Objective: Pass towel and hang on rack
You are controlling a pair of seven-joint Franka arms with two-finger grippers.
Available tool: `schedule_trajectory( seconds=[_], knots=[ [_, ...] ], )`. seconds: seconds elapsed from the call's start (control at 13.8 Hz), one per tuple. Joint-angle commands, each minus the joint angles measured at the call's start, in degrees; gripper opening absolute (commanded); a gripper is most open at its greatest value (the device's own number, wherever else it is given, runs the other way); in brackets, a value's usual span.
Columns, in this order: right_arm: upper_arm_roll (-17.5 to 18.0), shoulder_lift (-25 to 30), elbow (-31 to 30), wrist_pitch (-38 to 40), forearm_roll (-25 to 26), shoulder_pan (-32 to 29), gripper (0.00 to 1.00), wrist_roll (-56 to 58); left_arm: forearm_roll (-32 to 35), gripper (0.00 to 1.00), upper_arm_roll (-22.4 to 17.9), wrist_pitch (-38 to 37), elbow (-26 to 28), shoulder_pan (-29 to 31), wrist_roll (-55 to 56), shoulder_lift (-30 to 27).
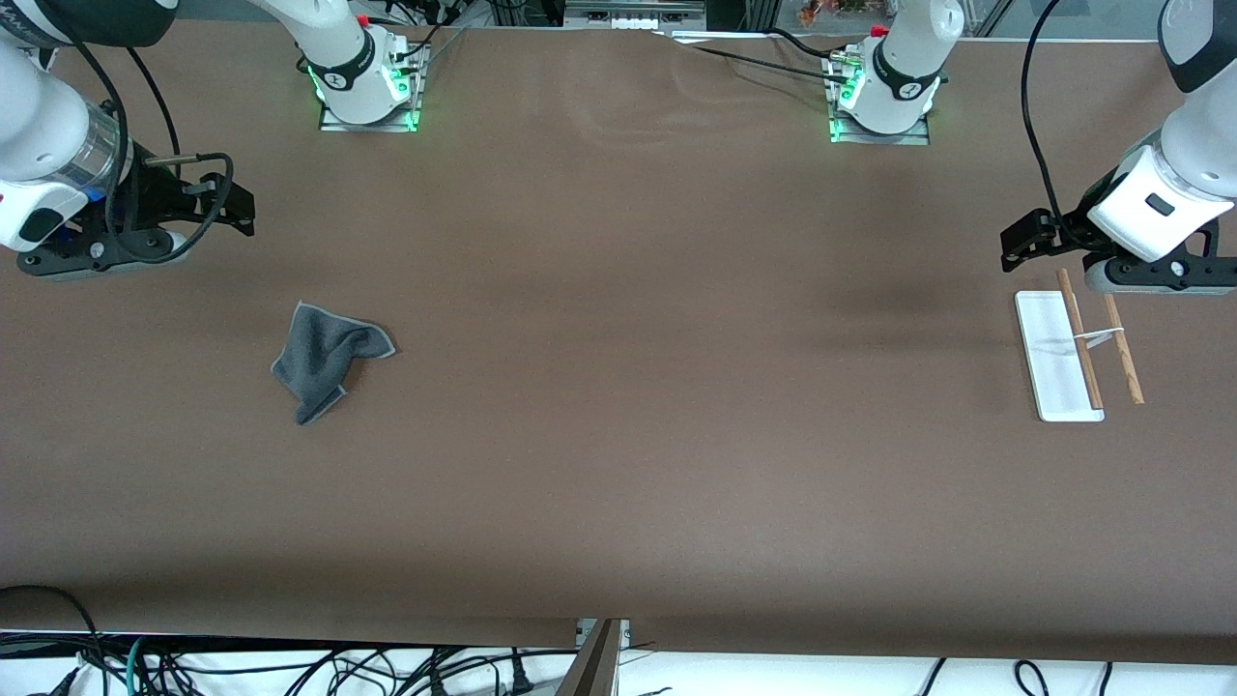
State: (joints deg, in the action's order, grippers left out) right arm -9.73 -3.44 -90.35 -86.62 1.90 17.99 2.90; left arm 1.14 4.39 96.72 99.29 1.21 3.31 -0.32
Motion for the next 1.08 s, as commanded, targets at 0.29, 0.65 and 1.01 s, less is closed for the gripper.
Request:
schedule_trajectory(
  seconds=[0.29,0.65,1.01],
  knots=[
    [1.3,1.7,-1.1,-0.1,0.6,-1.0,1.00,-0.6,-1.1,1.00,-0.1,-0.7,-0.4,-0.1,-0.1,0.0],
    [1.4,2.1,-1.0,0.0,-0.9,-1.0,1.00,-0.3,-1.0,1.00,-0.2,-0.7,-0.4,-0.1,-0.1,0.0],
    [1.6,-3.3,-4.7,-5.7,-1.0,0.4,1.00,-1.0,-1.1,1.00,-0.2,-0.7,-0.4,-0.1,-0.1,0.0]
  ],
)
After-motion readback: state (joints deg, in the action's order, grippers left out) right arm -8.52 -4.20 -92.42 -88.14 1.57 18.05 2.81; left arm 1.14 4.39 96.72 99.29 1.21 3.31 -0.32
